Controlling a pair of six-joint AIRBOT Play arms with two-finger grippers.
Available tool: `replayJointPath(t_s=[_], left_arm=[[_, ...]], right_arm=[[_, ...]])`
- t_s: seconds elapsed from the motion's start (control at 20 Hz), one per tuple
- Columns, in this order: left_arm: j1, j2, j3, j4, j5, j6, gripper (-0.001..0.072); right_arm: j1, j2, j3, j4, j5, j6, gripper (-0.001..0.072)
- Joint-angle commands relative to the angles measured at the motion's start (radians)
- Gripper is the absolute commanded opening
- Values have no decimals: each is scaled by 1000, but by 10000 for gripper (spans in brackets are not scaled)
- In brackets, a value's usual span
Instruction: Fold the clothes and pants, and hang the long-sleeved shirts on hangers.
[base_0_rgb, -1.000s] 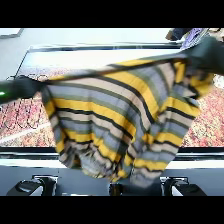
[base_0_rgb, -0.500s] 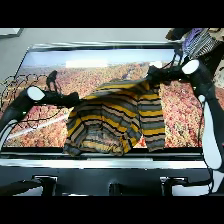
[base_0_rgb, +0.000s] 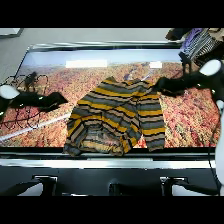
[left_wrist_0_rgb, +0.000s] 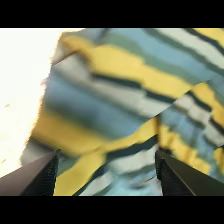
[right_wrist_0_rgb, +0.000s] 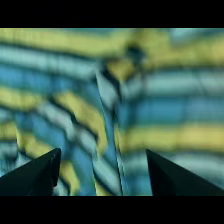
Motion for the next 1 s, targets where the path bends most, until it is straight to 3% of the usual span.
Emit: replayJointPath(t_s=[0.0, 0.3, 0.45, 0.7, 0.75, 0.8, 0.85, 0.9, 0.95], left_arm=[[146, 194, -201, 7, -67, 45, 676], [145, 309, -519, -145, -61, 77, 676], [111, 307, -537, -153, -34, 77, 676], [77, 283, -537, -161, 13, 74, 676], [73, 273, -537, -175, 17, 74, 676], [72, 262, -537, -197, 18, 75, 676], [70, 251, -537, -212, 18, 77, 676], [62, 239, -537, -217, 18, 77, 676], [49, 225, -537, -217, 18, 77, 676]], right_arm=[[-15, 187, -285, 43, 47, 49, 661], [177, 330, -818, 201, -251, 143, 671], [256, 315, -904, 263, -385, 169, 670], [285, 190, -907, 357, -464, 145, 663], [284, 167, -907, 387, -471, 113, 530], [285, 156, -907, 412, -468, 86, 321], [284, 159, -906, 414, -464, 81, 178], [283, 174, -906, 410, -463, 83, 65], [282, 195, -906, 409, -465, 92, 38]])
